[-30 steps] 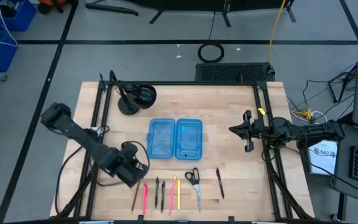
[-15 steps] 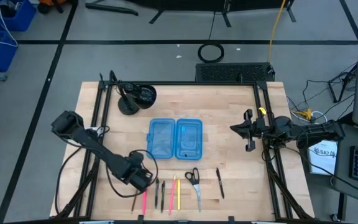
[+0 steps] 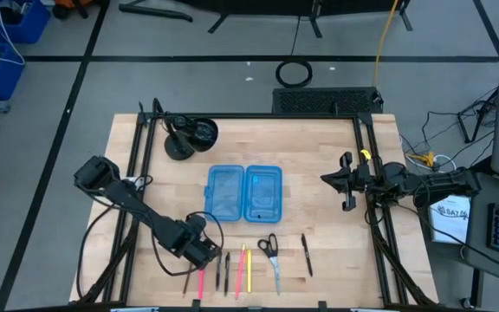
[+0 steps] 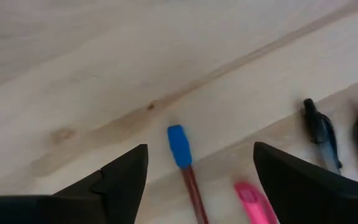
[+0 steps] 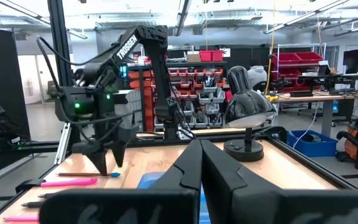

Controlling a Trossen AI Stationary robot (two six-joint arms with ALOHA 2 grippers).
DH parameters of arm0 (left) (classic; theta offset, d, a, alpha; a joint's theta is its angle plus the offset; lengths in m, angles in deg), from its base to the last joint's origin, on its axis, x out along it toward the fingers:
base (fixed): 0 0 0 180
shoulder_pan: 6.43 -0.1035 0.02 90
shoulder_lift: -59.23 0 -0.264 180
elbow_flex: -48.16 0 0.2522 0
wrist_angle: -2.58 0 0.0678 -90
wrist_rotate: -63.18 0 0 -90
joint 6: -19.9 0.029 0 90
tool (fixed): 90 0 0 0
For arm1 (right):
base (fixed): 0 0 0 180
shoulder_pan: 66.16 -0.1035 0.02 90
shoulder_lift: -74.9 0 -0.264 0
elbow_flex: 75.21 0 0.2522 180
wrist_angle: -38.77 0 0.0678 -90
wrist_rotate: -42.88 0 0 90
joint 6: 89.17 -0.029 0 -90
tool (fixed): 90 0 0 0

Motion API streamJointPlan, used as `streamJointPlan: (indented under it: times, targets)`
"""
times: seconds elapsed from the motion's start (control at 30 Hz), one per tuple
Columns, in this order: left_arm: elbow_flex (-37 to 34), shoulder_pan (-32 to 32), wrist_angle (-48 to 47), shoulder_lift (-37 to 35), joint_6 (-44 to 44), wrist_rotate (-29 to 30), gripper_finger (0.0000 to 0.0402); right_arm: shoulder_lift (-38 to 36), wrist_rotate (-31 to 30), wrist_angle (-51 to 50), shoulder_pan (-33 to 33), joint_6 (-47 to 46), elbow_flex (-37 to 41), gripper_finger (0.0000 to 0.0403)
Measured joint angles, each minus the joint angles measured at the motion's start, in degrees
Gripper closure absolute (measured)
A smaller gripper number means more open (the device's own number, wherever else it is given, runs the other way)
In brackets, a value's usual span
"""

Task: Pick & place school supplies into a supply box
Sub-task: Put the brown pencil into the blue box

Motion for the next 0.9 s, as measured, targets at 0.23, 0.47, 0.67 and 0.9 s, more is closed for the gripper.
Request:
streamJointPlan:
  times: [0.23, 0.47, 0.67, 0.9]
  targets:
    - [-5.9, 0.0, 6.1, -0.4, -0.9, -1.9, 0.0137, 0.0, 0.0, 0.0, 0.0, 0.1, 0.0, 0.0403]
    - [-6.3, -0.1, 7.3, -0.3, 2.0, -2.9, 0.0189, 0.0, 0.0, -0.5, 0.0, 0.1, 0.0, 0.0403]
    - [-6.4, 0.0, 6.8, -0.2, 1.5, -3.1, 0.0247, 0.0, 0.0, -0.4, 0.0, 0.4, 0.0, 0.0403]
    - [-6.5, -0.1, 6.2, -0.2, -2.0, -2.3, 0.0323, 0.0, 0.0, -0.4, 0.0, 1.0, 0.0, 0.0403]
